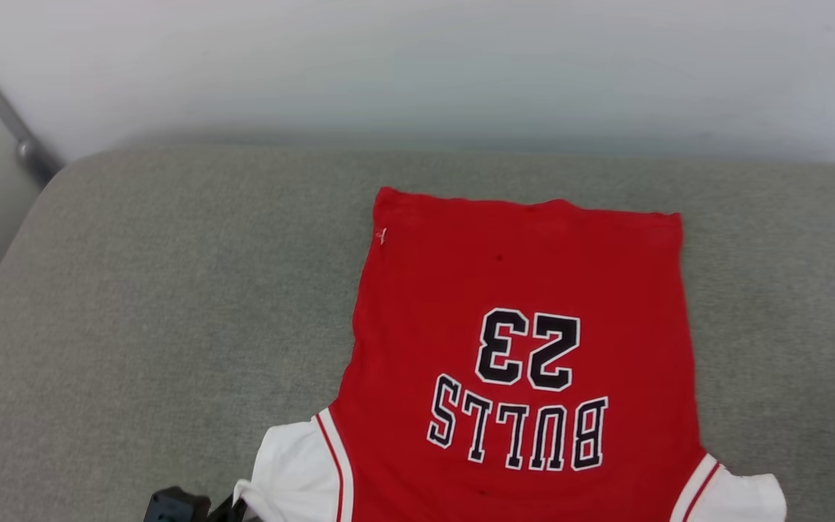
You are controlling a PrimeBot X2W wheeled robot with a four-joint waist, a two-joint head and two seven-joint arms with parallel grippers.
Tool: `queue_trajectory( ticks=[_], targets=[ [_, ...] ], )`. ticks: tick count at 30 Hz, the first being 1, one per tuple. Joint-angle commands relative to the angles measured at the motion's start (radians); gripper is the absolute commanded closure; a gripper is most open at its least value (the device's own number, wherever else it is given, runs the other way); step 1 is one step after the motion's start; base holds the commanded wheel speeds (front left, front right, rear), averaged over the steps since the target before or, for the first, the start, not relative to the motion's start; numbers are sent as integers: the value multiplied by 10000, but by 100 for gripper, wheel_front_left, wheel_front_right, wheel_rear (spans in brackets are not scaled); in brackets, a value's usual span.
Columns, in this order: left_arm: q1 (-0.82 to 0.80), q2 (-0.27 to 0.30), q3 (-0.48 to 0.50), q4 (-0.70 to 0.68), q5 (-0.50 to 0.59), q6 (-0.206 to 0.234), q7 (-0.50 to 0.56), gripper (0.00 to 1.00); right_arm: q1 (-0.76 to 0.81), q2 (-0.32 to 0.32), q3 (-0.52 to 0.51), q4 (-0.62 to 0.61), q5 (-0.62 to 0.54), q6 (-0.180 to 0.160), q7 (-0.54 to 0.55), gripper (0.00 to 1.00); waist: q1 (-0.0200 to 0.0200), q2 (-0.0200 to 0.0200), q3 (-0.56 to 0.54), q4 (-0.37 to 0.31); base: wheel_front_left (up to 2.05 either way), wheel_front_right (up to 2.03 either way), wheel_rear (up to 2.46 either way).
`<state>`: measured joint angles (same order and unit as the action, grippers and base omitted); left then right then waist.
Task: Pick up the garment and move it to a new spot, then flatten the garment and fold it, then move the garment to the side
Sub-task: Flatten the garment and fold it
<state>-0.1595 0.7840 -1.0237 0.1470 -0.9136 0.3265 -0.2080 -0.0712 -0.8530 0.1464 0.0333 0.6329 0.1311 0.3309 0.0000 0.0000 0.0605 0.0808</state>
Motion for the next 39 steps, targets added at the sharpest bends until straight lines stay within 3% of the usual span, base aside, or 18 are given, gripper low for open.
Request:
queue_trajectory(
  ticks=[1,6,11,15,21,28,34,35,36,39],
  targets=[
    [-160,46,57,-78,77,60,5,100,-364,-4,-52,-84,50,-7,116,0,0,0,379,333,0,0,0],
    [-831,-55,120,-531,516,212,37,100,-2742,-688,394,-51,308,-7,1542,0,0,0,1277,954,0,0,0],
    [-1411,-298,142,-876,901,283,-34,100,-5164,-1039,1542,464,776,-7,4031,0,0,0,2323,1555,0,0,0],
    [-1809,-443,166,-1000,1174,342,-85,100,-6666,-1089,2104,1041,1288,-7,6110,0,0,0,3102,1974,0,0,0],
    [-2407,-836,109,-1156,1616,295,-181,100,-8143,-967,2151,1932,1300,-7,8101,0,0,0,4159,2602,0,0,0],
    [-2861,-1320,109,-1265,1938,310,-264,100,-8542,-799,1651,2534,1065,-7,8719,0,0,0,5091,3045,0,0,0],
    [-3056,-1609,147,-847,1990,185,-289,100,-7295,-633,1976,2602,970,-6,8768,0,0,0,5377,3103,0,0,0],
    [-3063,-1636,152,-774,1987,154,-297,100,-7270,-663,2019,2518,869,-6,8709,69,0,0,5374,3078,0,0,0],
    [-3059,-1665,153,-701,1988,144,-313,100,-7290,-691,2012,2475,828,-6,8616,100,0,0,5347,3045,0,0,0],
    [-2974,-1721,186,-533,1952,89,-355,100,-7475,-698,1905,2396,717,-6,8297,100,0,0,5094,2928,0,0,0]
  ],
)
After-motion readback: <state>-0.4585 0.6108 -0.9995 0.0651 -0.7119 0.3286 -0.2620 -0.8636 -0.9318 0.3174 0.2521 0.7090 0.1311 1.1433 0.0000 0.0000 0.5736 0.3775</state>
